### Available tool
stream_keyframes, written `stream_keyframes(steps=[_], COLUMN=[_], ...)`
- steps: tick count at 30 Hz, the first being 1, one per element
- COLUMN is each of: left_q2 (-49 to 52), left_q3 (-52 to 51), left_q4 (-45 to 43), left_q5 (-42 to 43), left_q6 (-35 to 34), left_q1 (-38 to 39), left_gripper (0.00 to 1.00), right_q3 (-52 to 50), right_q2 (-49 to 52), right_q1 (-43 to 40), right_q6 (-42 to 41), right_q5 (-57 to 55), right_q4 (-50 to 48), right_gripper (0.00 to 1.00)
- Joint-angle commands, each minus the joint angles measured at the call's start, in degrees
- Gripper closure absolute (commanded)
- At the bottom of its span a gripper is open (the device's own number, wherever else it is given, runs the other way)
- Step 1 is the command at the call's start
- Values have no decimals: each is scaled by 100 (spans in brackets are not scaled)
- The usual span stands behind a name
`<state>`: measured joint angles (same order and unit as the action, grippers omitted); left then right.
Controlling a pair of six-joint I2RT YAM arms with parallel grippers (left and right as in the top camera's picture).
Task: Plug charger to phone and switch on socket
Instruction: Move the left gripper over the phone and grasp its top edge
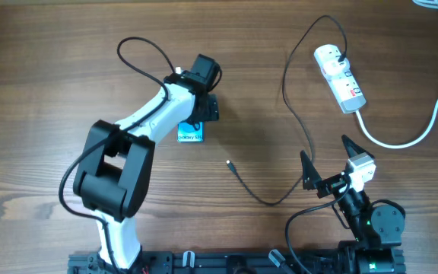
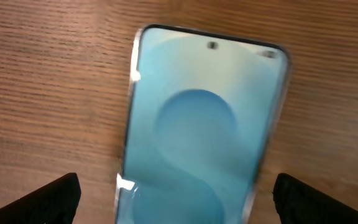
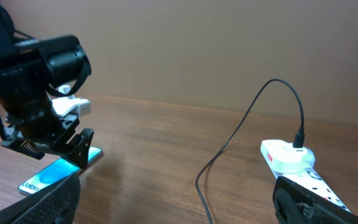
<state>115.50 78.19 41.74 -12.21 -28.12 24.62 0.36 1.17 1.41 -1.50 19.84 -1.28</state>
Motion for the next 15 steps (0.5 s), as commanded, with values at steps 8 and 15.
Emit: stream_keyframes(steps=[8, 15], left_q2=[249, 249], left_q3=[42, -44], left_q4=[-199, -50], left_q5=[728, 981], left_q6=[566, 522], left_q1=[-358, -358], left_gripper=[0, 9], right_q3=[-7, -7], right_q2=[-37, -37], right_q1=[-13, -13], right_q6=[-57, -57], right_q5=[-17, -17], right_q4=[-28, -28], right_gripper=[0, 0])
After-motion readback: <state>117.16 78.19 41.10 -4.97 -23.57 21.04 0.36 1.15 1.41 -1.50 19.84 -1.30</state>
